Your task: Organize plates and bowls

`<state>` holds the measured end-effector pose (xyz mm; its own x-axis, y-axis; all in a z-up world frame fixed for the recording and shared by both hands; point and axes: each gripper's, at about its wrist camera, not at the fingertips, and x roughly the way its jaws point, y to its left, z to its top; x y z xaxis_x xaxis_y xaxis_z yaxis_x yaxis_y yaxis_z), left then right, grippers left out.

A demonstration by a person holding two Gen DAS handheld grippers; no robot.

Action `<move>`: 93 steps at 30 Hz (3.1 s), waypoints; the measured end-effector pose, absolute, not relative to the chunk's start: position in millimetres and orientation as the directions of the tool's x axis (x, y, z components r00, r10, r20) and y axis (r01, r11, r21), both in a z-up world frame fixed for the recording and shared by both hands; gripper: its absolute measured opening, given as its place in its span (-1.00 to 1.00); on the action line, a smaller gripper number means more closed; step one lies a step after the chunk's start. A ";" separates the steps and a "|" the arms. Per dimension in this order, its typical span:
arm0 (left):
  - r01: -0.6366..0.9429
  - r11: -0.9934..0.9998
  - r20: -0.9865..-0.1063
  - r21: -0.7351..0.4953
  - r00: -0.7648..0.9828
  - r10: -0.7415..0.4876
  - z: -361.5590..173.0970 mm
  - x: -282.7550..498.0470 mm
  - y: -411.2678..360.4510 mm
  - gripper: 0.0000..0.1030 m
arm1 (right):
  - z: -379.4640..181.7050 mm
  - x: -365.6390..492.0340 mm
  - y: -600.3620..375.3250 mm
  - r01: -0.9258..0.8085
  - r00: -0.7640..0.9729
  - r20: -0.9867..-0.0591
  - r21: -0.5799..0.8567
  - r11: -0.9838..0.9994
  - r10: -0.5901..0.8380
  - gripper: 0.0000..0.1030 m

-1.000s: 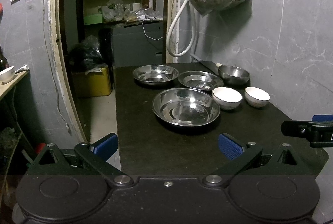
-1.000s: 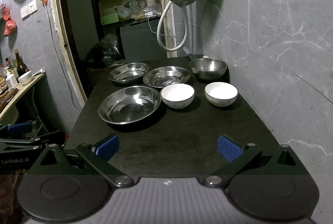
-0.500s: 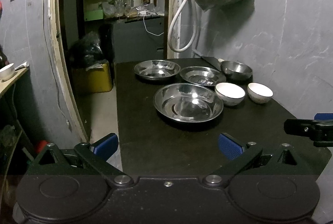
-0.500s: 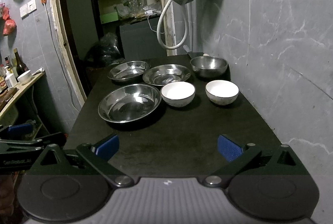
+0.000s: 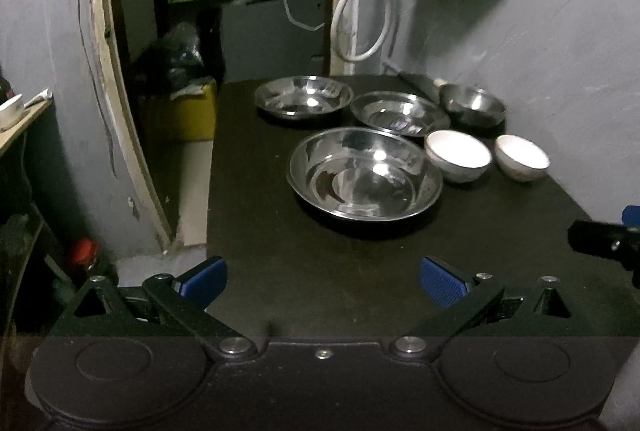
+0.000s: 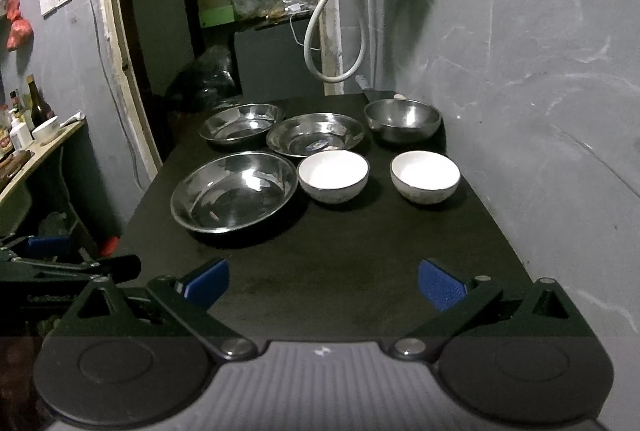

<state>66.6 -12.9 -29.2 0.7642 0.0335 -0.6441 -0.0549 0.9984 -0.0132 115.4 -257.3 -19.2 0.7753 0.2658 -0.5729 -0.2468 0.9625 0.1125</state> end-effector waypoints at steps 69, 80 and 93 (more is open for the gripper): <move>-0.369 0.883 -0.715 -0.290 0.697 0.057 -65.7 378.9 105.0 -0.71 | -67.4 517.2 -102.4 -0.609 0.570 -0.648 0.079 0.789 0.505 -0.67; -0.259 0.951 -0.661 -0.166 0.745 0.088 -29.6 335.5 80.3 -0.63 | -34.6 462.9 -127.7 -0.619 0.618 -0.560 0.085 0.781 0.551 -0.66; -0.183 0.975 -0.697 -0.127 0.715 0.043 -17.5 252.1 54.2 -0.58 | -19.9 359.2 -158.2 -0.596 0.650 -0.534 0.083 0.799 0.541 -0.65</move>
